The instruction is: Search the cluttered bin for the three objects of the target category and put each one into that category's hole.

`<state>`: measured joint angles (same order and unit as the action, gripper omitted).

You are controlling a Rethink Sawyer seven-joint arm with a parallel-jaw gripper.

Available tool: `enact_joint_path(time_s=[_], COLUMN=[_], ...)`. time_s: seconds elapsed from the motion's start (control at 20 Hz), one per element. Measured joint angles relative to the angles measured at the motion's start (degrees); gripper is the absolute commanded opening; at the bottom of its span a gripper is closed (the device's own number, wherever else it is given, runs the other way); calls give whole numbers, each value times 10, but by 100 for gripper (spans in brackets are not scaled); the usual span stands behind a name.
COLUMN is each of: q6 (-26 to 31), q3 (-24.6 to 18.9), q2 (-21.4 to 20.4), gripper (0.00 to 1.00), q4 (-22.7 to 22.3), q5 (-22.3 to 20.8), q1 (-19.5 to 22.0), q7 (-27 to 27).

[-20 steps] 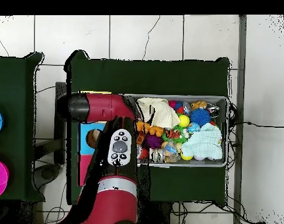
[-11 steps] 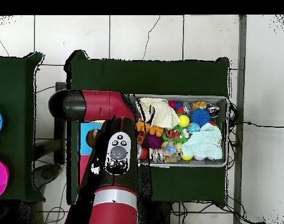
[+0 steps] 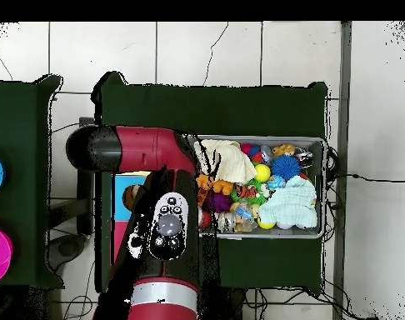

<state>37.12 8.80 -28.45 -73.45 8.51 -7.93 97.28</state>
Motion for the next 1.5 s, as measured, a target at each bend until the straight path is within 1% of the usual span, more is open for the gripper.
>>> enact_joint_path(time_s=[0.15,0.4,0.7,0.95,1.25,1.4,1.5], q6=[2,26,51,51,49,33,22], q3=[9,39,54,56,55,54,53], q2=[-5,-10,-11,-12,-11,-9,-7], gripper=[0,0,0,0,0,0,0], q4=[0,0,-2,-19,-55,-78,-85], q5=[-1,-1,-2,-2,0,5,8], q1=[-4,-25,-38,-38,-38,-38,-37], q7=[0,0,0,0,0,0,0])
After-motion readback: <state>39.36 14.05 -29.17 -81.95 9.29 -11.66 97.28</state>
